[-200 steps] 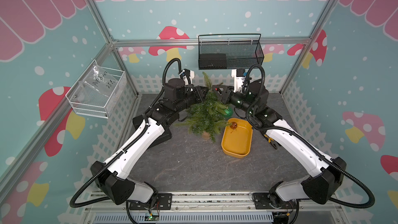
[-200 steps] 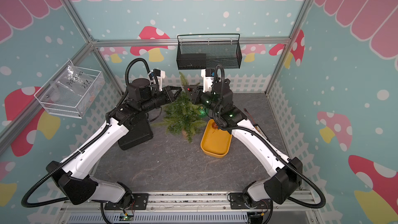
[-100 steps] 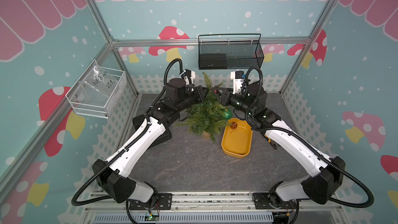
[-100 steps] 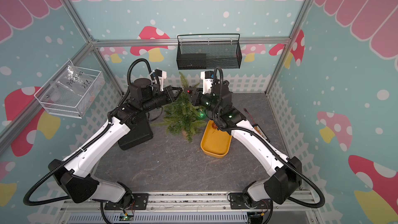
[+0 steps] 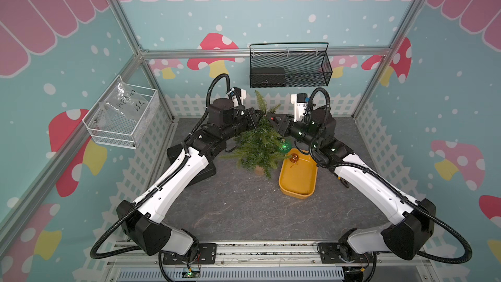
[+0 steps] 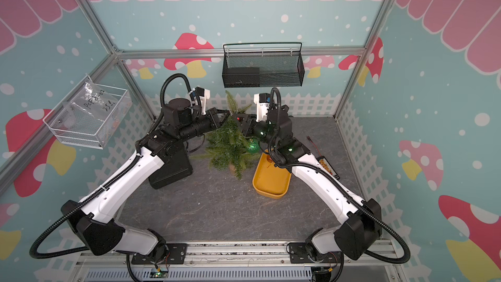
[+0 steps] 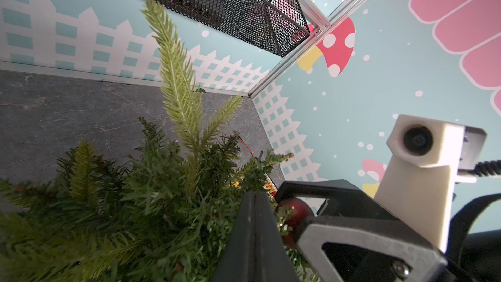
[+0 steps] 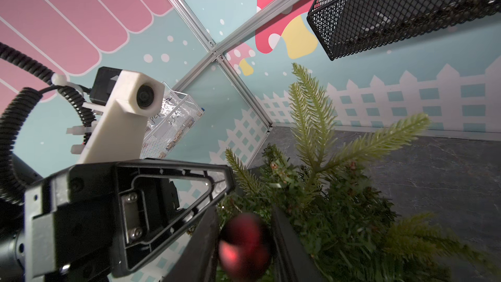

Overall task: Decorate the small christmas tree with ornaments
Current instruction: Hang an ornament on the christmas tree, then pick up an ornament from the container.

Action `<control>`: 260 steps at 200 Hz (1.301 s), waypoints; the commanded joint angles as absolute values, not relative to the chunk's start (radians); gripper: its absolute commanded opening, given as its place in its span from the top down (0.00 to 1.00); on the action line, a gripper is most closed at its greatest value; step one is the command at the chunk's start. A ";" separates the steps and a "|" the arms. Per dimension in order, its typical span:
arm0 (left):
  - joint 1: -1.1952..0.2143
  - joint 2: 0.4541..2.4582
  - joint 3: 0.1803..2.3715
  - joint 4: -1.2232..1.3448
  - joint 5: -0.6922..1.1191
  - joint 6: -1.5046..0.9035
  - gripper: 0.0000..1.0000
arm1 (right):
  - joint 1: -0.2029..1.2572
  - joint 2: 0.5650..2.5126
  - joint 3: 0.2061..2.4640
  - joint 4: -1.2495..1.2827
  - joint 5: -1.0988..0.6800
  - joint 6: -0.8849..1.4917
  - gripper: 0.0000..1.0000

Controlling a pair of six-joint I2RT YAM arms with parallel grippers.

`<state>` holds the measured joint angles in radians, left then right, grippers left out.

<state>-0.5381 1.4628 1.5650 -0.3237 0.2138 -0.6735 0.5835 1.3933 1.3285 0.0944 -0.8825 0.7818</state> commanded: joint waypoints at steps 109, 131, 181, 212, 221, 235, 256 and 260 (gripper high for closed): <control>-0.534 1.432 1.576 -0.321 0.217 -0.683 0.76 | 0.528 1.299 1.303 0.133 -0.864 0.796 0.51; -0.534 1.409 1.571 -0.320 0.207 -0.681 0.66 | 0.519 1.277 1.291 0.125 -0.861 0.789 0.53; -0.533 1.364 1.565 -0.327 0.208 -0.678 0.56 | 0.460 1.204 1.226 0.078 -0.848 0.778 0.53; -0.534 1.327 1.537 -0.333 0.224 -0.683 0.53 | 0.392 1.153 1.159 0.022 -0.843 0.775 0.55; -0.534 1.312 1.518 -0.334 0.228 -0.684 0.52 | 0.370 1.136 1.136 0.002 -0.835 0.770 0.56; -0.534 1.285 1.487 -0.339 0.231 -0.683 0.50 | 0.341 1.120 1.100 -0.037 -0.828 0.758 0.56; -0.534 1.234 1.433 -0.354 0.219 -0.683 0.49 | 0.320 1.106 1.052 -0.097 -0.798 0.728 0.57; -0.534 1.223 1.422 -0.357 0.214 -0.681 0.48 | 0.318 1.106 1.042 -0.108 -0.791 0.723 0.57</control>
<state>-0.5381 1.2804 1.4769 -0.3264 0.2142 -0.6773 0.3317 1.1278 1.0851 -0.0372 -0.8268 0.7635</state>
